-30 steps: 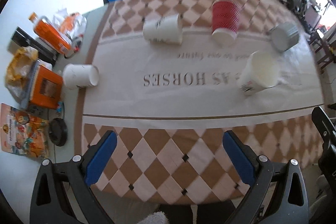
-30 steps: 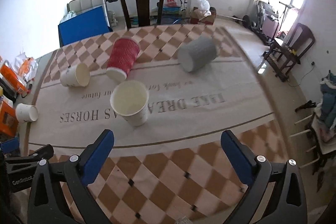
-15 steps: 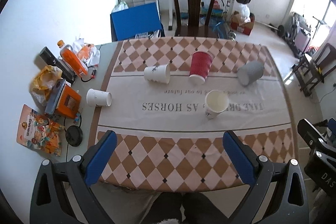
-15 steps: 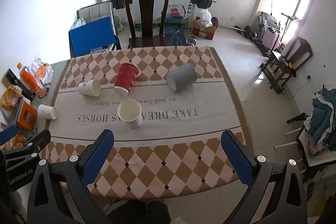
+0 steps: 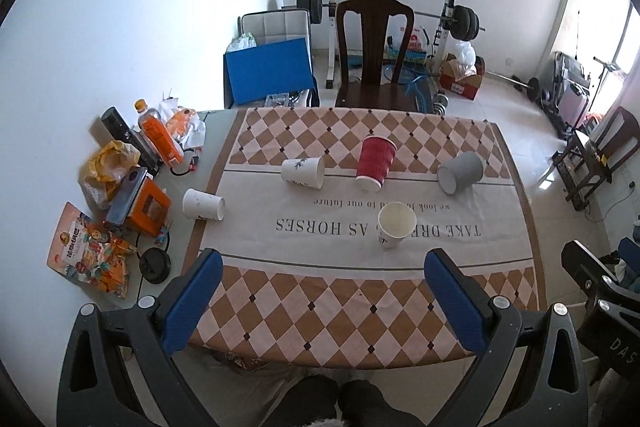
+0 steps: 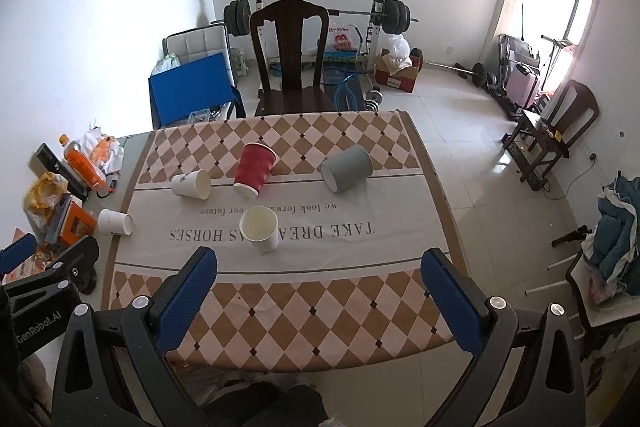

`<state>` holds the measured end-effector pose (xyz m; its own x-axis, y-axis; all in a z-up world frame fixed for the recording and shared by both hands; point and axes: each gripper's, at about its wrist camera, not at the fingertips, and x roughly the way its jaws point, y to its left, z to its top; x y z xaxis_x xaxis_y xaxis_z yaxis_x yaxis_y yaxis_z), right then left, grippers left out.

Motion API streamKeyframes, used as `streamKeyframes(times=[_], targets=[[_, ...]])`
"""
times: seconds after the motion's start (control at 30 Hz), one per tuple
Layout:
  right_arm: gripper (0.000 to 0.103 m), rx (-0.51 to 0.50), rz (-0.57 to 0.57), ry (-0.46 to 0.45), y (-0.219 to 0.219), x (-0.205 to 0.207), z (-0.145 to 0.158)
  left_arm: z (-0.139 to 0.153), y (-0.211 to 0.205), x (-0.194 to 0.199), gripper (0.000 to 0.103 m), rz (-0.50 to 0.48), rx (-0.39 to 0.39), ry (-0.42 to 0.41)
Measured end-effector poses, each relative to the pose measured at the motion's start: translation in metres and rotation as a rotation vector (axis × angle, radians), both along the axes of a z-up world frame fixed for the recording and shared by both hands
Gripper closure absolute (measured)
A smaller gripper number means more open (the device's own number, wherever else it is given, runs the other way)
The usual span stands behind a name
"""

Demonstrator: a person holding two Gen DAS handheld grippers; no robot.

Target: Flip cup upright

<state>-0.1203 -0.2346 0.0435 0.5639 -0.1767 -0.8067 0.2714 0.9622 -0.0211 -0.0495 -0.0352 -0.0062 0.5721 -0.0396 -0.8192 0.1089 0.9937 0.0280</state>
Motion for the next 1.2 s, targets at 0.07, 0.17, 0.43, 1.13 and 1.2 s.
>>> streamKeyframes(times=[0.07,0.17,0.43,1.13,1.2], targets=[[0.000,0.001,0.004,-0.006,0.000,-0.002,0.004,0.003,0.001,-0.001,0.000,0.001,-0.001,-0.003],[0.000,-0.002,0.010,-0.014,0.001,-0.004,0.008,0.006,0.003,-0.005,0.000,0.003,-0.002,-0.011],[0.000,-0.014,0.024,-0.021,0.005,-0.003,0.012,0.007,0.004,-0.007,0.000,0.002,0.002,-0.014],[0.000,-0.004,0.029,-0.019,0.008,-0.004,0.011,0.010,0.008,-0.008,0.000,0.016,0.004,-0.010],[0.000,-0.005,0.029,-0.019,0.009,-0.004,0.011,0.009,0.009,-0.008,0.000,0.015,0.003,-0.010]])
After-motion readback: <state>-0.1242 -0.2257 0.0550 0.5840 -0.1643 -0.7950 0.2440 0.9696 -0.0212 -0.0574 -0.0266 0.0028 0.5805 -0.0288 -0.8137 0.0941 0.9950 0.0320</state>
